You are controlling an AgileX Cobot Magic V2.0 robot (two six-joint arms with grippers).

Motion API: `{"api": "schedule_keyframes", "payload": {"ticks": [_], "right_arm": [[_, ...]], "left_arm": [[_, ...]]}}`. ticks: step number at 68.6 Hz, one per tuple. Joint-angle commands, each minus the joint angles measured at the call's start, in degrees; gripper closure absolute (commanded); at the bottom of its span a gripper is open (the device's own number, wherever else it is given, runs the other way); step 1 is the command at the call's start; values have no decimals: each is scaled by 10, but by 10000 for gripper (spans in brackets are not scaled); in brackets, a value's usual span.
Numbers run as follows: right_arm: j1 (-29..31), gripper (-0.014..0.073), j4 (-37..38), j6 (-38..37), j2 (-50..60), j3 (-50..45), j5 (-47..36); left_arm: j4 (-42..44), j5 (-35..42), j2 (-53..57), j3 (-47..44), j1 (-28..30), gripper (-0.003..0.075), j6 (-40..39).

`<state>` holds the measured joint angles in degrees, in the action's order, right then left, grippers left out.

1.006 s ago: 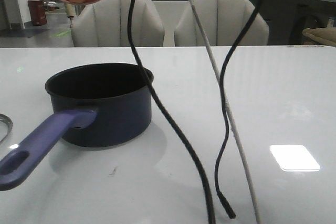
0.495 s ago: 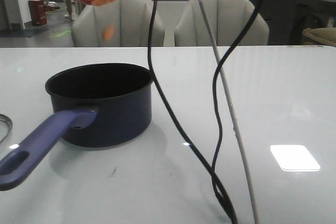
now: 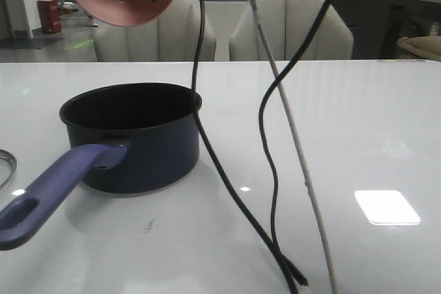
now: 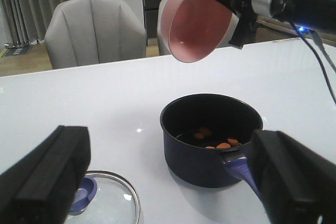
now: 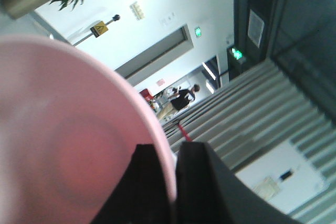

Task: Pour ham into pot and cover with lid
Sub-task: 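Carry the empty pink bowl back and set it on the table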

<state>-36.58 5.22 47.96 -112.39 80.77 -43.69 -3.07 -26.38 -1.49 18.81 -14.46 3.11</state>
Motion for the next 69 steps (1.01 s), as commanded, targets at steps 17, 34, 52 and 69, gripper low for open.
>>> {"api": "schedule_keyframes", "payload": {"ticks": [17, 34, 52, 69], "right_arm": [[2, 455, -154, -147, 150, 18, 192], [43, 455, -255, -149, 214, 18, 457], [156, 455, -281, -214, 224, 16, 669], [252, 455, -281, -224, 213, 16, 795]], "left_arm": [[-6, 41, -7, 15, -4, 82, -2], [-6, 41, -7, 15, -4, 82, -2], [-6, 41, -7, 15, -4, 82, -2], [-6, 41, -7, 15, -4, 82, -2]]}}
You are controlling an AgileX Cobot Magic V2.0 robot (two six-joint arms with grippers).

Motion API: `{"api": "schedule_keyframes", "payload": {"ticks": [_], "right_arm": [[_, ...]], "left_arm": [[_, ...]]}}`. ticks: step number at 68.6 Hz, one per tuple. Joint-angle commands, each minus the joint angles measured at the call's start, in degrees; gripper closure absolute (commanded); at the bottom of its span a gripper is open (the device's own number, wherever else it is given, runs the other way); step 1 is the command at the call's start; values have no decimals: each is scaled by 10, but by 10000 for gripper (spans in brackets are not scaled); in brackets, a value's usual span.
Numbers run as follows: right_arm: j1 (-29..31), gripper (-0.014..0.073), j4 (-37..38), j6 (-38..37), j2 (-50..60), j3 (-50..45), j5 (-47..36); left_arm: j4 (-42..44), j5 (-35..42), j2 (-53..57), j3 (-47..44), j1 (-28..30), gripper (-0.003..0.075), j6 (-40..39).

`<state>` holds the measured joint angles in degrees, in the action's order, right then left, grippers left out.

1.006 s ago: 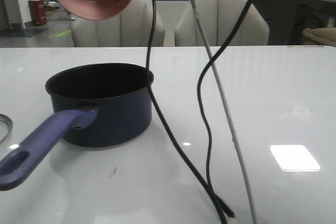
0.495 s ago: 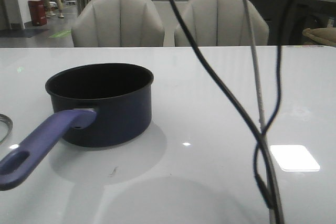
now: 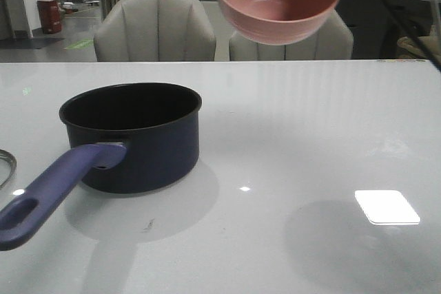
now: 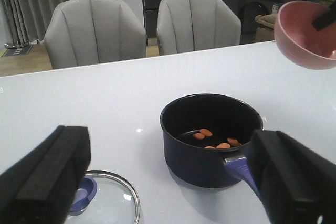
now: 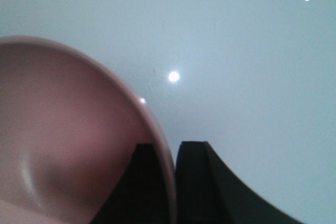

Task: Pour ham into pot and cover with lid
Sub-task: 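Carry the empty pink bowl back and set it on the table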

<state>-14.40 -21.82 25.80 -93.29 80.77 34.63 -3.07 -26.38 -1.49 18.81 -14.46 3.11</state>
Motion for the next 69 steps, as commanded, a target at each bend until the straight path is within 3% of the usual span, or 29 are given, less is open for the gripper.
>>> {"api": "schedule_keyframes", "payload": {"ticks": [1, 25, 49, 69], "right_arm": [[36, 455, -10, -3, 19, 16, 20], [104, 455, -17, -27, -83, 16, 100], [116, 446, -25, -27, -147, 16, 113], [116, 202, -2, -27, -147, 16, 110]], "left_arm": [[-6, 41, -7, 15, -4, 82, -2], [-6, 41, -7, 15, -4, 82, -2], [-6, 41, -7, 15, -4, 82, -2], [-6, 41, -7, 15, -4, 82, -2]]}}
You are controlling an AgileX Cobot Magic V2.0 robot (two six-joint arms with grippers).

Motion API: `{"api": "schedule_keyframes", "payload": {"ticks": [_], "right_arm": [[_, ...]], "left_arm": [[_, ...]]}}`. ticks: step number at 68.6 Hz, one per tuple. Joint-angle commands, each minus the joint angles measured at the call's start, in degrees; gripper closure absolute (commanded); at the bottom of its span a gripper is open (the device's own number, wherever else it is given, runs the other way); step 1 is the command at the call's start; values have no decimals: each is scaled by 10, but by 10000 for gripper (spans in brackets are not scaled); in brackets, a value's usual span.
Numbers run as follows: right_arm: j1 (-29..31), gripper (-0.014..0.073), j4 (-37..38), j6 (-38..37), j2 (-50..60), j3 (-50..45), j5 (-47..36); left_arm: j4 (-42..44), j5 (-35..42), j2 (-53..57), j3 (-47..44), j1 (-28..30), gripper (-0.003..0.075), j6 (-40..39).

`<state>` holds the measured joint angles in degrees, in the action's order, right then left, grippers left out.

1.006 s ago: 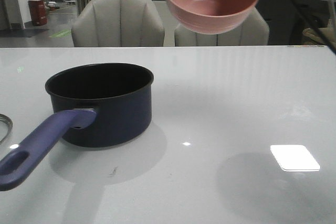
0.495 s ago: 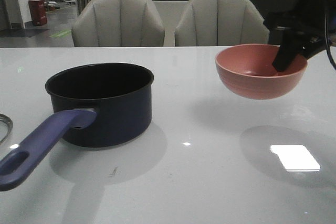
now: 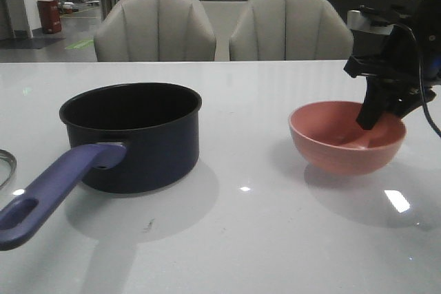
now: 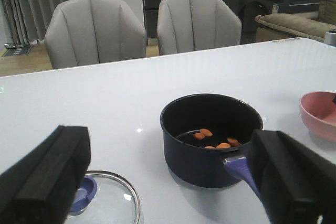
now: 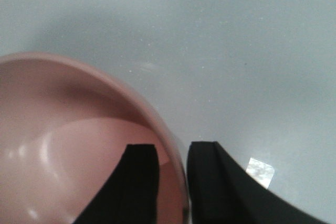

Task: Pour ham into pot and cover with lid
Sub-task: 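Carry the empty pink bowl back and set it on the table, then lower the left gripper to the lid knob on the table and grasp it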

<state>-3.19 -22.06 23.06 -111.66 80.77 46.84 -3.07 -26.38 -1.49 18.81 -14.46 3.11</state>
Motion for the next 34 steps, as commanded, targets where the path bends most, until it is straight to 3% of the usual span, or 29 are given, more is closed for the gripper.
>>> {"api": "schedule_keyframes", "payload": {"ticks": [1, 14, 34], "right_arm": [[4, 198, 0, 0, 38, 17, -12], [4, 198, 0, 0, 82, 19, -6], [3, 198, -16, 0, 238, 18, 1]], "left_arm": [[-6, 41, -7, 15, -4, 82, -2], [-6, 41, -7, 15, -4, 82, -2], [-6, 41, -7, 15, -4, 82, -2]]}}
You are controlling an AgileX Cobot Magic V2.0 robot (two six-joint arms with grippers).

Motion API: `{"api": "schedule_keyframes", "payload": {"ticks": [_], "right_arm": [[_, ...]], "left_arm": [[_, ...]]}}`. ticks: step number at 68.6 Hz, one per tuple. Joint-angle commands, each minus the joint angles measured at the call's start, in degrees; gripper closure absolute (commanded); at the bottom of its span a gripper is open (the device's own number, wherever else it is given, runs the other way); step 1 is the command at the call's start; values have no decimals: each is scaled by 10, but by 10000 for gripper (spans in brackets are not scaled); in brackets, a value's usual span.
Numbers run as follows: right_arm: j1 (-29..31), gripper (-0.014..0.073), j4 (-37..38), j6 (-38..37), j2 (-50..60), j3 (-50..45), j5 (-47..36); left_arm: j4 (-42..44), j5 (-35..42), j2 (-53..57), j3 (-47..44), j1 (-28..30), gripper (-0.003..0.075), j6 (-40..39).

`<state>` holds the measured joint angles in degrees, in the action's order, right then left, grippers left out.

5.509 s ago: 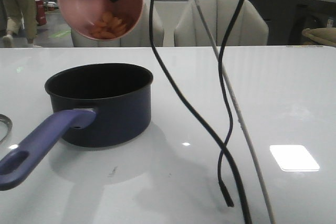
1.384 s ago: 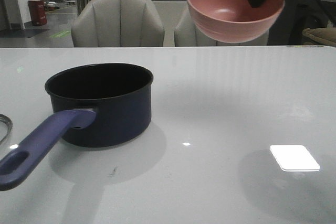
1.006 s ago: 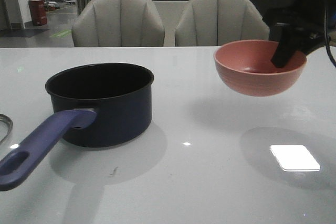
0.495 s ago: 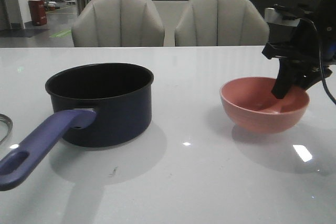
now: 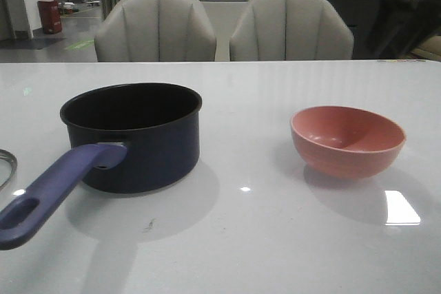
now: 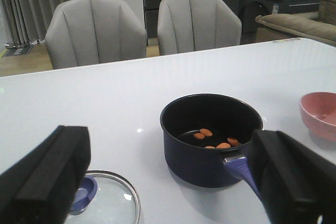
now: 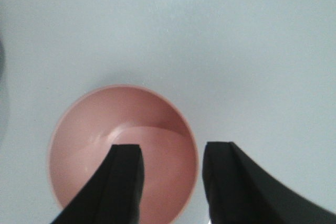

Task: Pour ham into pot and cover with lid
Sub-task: 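Lower the left gripper to the lid knob on the table and grasp it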

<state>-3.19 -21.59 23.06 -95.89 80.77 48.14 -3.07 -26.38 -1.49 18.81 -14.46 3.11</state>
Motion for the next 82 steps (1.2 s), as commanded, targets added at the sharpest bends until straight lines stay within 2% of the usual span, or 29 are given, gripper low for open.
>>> {"api": "schedule_keyframes", "payload": {"ticks": [1, 7, 16, 32, 49, 67, 82], "right_arm": [[3, 198, -23, 1, 89, 17, -12], [-5, 198, -30, 8, 141, 7, -22], [-37, 198, -29, 19, 228, -41, -80], [-101, 198, -29, 28, 387, -219, -260], [-116, 198, -29, 28, 577, -422, -425], [-116, 198, -29, 28, 763, -595, -430], [-116, 200, -29, 28, 841, -671, -412]], "left_arm": [[-6, 41, -7, 15, -4, 82, -2], [-6, 41, -7, 15, -4, 82, -2], [-6, 53, -7, 15, -4, 82, -2], [-6, 64, -7, 15, -4, 82, -2], [-6, 64, -7, 15, -4, 82, -2], [-6, 65, -7, 15, -4, 82, -2], [-6, 65, -7, 15, -4, 82, -2]]}}
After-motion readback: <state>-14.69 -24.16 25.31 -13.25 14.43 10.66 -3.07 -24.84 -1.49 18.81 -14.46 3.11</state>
